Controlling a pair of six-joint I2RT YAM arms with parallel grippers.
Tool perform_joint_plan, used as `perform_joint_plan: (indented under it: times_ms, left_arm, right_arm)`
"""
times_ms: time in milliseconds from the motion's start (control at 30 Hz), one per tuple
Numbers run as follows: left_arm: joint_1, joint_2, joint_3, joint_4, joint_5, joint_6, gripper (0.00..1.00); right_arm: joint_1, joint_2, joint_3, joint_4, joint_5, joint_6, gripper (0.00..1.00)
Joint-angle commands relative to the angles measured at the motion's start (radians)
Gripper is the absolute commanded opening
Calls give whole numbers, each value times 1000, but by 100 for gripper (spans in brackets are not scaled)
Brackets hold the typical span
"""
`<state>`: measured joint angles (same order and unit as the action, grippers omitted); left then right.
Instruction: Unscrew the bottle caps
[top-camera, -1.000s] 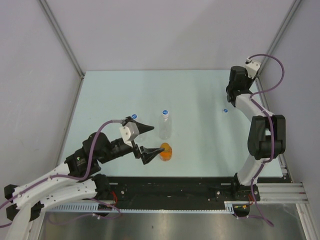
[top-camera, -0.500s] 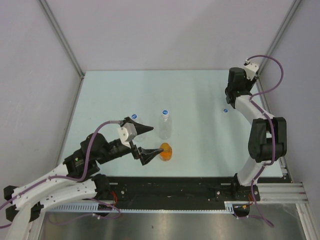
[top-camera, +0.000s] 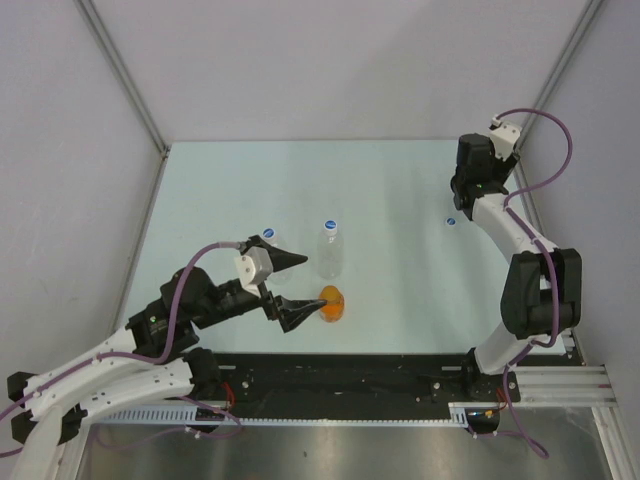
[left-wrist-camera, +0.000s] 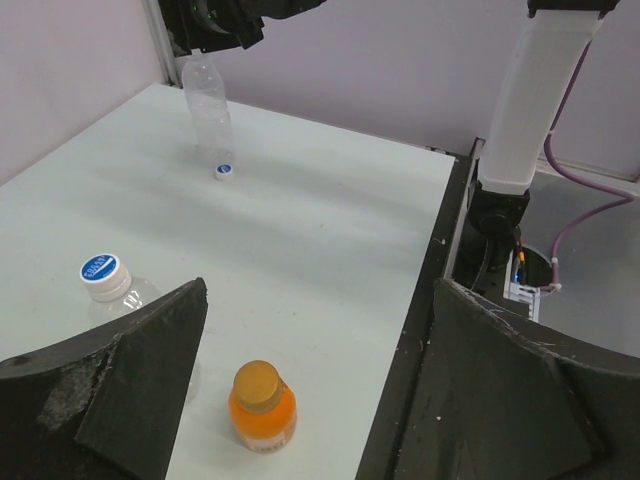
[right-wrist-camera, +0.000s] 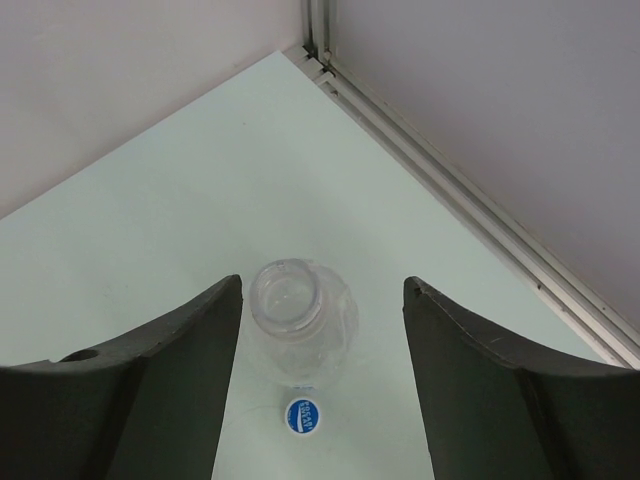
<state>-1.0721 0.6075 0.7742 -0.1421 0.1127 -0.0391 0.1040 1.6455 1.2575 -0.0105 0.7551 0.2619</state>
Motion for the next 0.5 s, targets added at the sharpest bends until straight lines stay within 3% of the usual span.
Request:
perform_joint_plan:
  times_ms: [0, 233, 400, 467]
  left_arm:
    - [0, -8, -4, 30, 22, -24, 100]
    - [0, -14, 0, 24, 16, -28, 100]
    - [0, -9, 16, 3, -2, -19, 100]
    - [1, -8, 28, -10, -21, -15, 100]
  right_arm:
    - [8, -50, 2, -16, 35, 16, 70]
    - [14, -104, 3, 0, 32, -9, 72]
    - [17, -255, 23, 27, 3, 16, 86]
    - [25, -300, 48, -37, -17, 48, 89]
